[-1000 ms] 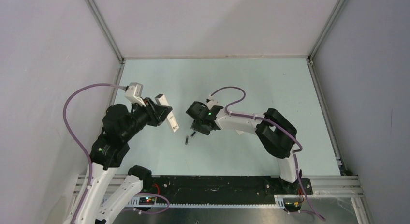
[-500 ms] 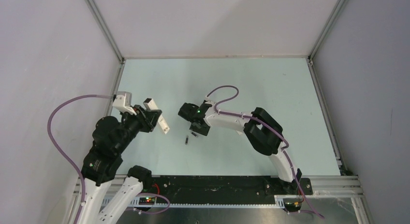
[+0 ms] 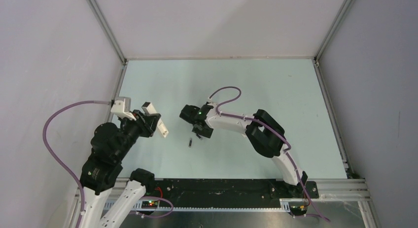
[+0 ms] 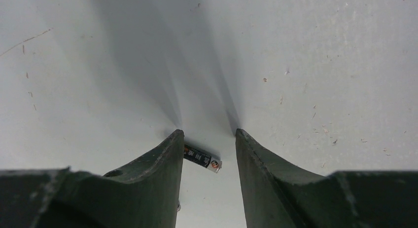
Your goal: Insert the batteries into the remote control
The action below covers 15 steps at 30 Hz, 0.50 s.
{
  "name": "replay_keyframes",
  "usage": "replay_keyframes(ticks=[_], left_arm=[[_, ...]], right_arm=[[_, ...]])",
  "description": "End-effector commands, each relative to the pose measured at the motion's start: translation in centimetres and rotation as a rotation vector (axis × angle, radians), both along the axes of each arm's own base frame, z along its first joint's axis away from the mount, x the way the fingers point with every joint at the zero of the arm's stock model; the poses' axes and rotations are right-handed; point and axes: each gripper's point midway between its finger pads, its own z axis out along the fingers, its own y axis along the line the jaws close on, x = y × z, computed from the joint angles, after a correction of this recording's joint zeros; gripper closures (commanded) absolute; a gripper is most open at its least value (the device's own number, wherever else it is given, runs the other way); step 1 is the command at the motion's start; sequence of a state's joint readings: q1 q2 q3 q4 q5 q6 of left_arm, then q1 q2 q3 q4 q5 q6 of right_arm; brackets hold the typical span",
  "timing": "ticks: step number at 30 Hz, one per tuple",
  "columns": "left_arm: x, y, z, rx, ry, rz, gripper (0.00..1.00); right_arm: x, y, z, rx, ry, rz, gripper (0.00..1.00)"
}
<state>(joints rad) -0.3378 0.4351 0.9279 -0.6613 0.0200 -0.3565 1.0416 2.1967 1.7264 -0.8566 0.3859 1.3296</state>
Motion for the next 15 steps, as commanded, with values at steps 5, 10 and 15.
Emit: replay_keyframes(ticks=[5,10,15], left_arm=[[-0.1,1.4,2.6,0.007,-0.082,0.061,0.90],[-0.4,2.2,3.5,0.000,-0.105,0.097,0.90],[-0.7,2.3,3.9,-0.005,-0.115,0.103,0.89]], right_arm=[[0.7,-0.2,2.7,-0.004,-0.123,0.138,0.52],[0.6,1.6,4.1,0.046,-0.186,0.368,0.49],[0.3,2.3,3.8,0.040,-0.192,0.487,0.48]])
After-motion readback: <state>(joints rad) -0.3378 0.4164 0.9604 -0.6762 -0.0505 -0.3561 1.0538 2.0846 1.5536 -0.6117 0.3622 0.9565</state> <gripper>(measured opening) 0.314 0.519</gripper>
